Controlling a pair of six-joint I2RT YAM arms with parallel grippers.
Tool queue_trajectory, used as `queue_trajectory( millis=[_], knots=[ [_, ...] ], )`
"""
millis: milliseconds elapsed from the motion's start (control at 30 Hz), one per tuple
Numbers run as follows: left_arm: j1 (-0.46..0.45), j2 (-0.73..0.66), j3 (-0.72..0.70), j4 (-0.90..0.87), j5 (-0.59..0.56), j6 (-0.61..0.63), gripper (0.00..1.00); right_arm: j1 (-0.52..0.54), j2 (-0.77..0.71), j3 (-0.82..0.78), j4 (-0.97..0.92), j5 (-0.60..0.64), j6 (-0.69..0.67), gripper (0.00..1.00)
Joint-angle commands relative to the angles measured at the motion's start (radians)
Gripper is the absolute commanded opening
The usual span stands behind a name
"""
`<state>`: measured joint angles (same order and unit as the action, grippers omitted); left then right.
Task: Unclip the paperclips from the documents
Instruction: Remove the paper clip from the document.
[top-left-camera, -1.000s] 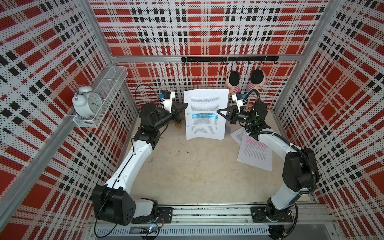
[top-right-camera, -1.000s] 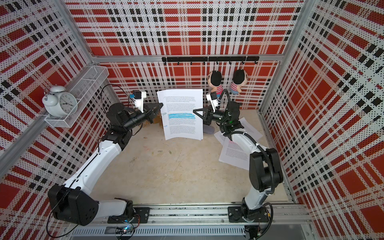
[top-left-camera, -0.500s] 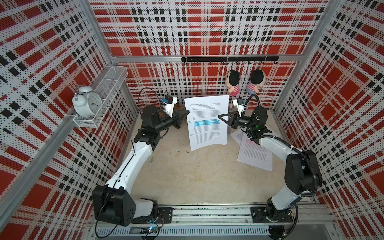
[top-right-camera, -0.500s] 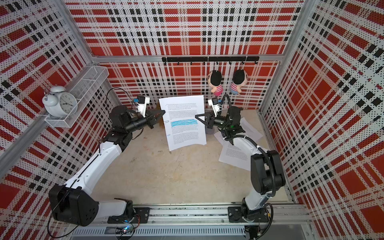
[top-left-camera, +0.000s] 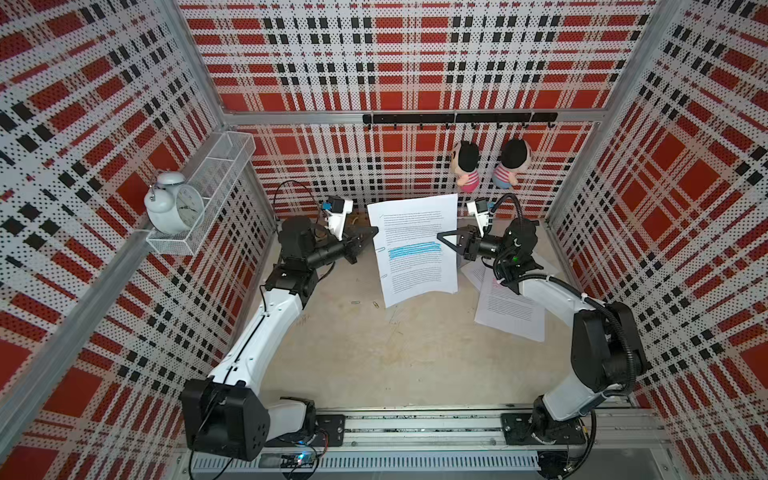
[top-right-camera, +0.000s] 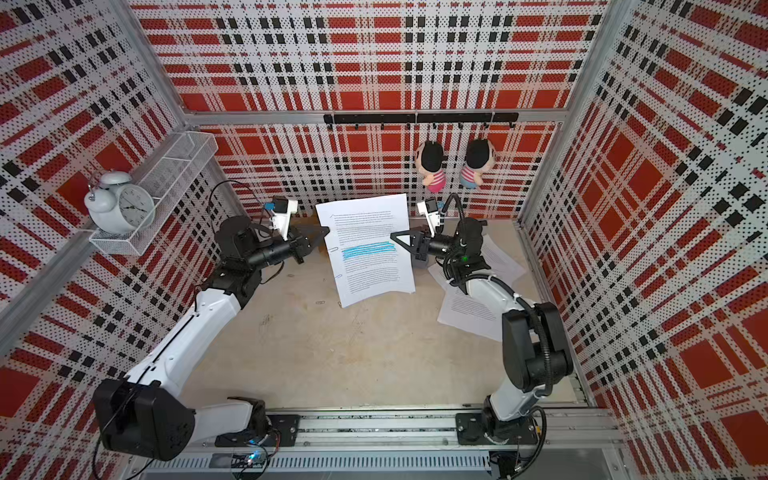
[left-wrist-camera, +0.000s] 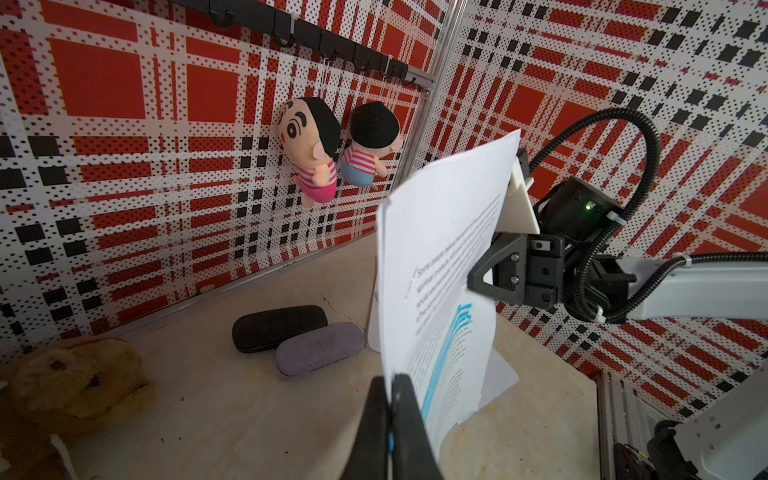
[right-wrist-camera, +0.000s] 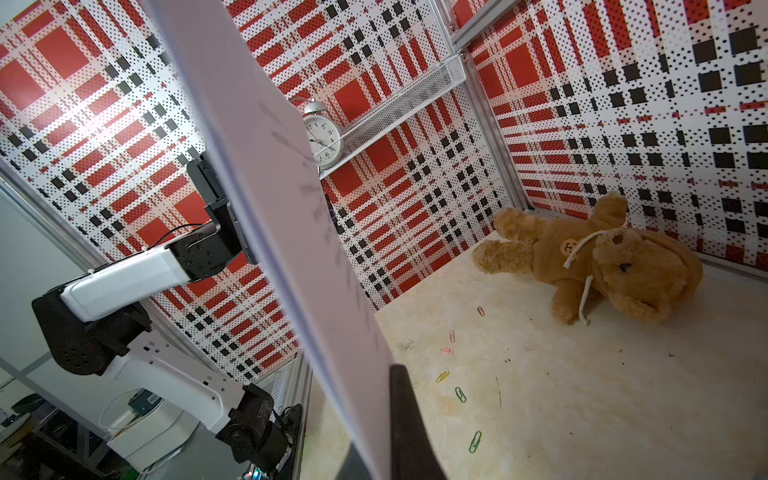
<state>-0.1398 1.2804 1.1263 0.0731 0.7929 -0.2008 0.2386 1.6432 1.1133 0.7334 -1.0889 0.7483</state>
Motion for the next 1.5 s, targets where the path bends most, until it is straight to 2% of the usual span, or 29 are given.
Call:
queue_trajectory(
  millis=[0,200,367,800,1467],
  knots=[
    [0.119,-0.054,0.0,0.004,-0.13,-0.004,0.0,-0.135,-0.024,-0.013,0.061,0.109,0.051,0.0],
    [0.124,-0.059,-0.003,0.036,-0.091,-0.029,0.0,-0.137,0.021,-0.018,0.175,0.082,0.161,0.0],
    [0.133,-0.064,-0.019,0.138,-0.02,-0.102,0.0,-0.139,0.053,-0.024,0.239,0.055,0.219,0.0],
    [0.202,-0.07,-0.014,0.165,0.077,-0.142,0.0,-0.176,0.089,-0.035,0.274,0.04,0.252,0.0],
    [0.236,-0.085,-0.032,0.195,0.101,-0.191,0.0,-0.199,0.116,-0.014,0.249,0.02,0.244,0.0]
  ],
)
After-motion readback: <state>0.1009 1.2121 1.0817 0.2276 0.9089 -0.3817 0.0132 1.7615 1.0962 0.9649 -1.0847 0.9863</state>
